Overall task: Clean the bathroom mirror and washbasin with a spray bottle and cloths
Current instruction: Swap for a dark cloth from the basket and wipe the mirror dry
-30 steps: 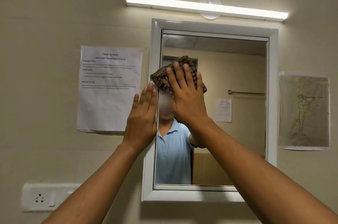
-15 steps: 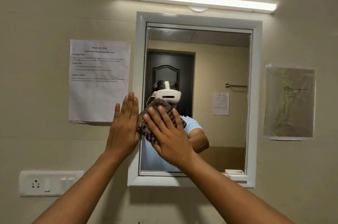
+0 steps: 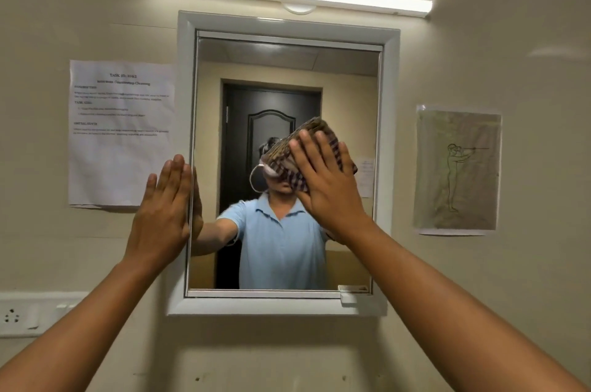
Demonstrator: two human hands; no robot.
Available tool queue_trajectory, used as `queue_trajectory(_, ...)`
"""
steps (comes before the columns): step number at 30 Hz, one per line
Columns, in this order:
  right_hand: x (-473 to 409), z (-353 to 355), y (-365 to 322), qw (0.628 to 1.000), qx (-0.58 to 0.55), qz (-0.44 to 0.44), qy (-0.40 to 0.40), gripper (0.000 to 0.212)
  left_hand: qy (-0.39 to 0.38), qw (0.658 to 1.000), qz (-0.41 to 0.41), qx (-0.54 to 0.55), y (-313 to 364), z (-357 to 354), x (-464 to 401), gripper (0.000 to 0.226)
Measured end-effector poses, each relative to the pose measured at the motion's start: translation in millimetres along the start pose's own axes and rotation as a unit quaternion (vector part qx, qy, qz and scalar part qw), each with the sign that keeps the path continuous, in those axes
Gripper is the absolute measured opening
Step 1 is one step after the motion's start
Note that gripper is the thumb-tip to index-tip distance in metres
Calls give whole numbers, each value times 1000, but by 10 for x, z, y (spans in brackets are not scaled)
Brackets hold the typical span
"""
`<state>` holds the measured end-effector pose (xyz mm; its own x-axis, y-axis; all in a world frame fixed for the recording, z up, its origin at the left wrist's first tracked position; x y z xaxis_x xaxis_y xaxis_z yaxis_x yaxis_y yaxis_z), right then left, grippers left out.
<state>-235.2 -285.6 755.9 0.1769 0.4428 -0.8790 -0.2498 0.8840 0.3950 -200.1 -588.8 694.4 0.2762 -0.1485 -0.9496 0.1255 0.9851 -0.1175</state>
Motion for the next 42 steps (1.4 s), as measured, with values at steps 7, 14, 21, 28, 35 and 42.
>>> queue_trajectory(7, 304, -53, 182, 986, -19, -165, 29, 73, -1, 1000, 6, 3, 1, 0, 16, 75)
queue_trajectory(14, 970, -209, -318, 964, -17, -262, 29, 87, 7, 1000, -1, 28, -11, 8, 25, 72)
queue_trajectory(21, 1091, -317, -803, 985, -9, -171, -9, 82, -11, 998, -10, 59, -72, 6, 41, 69)
queue_trajectory(28, 67, -223, -1072, 997, -27, -75, 10, 73, 10, 995, -28, 94, -117, -58, 74, 68)
queue_trajectory(35, -717, -172, -1381, 1000, -10, 14, 15, 70, 4, 994, -43, 105, -174, -68, 82, 85)
queue_trajectory(42, -260, -275, -1527, 999, -17, 36, 10, 63, -4, 992, -42, 123, -180, -82, 206, 83)
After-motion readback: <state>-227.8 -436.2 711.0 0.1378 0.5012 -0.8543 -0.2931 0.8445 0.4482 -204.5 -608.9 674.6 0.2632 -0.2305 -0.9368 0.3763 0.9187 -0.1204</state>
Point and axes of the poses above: each hand's wrist, its own x-axis away from the middle knuckle, its own z-axis out of the back of the hand, y = z × x, the point moved 1 cm from there along -x, towards the middle knuckle, and after that the axes turned 2 degrees about y, right-handed, at the moved point
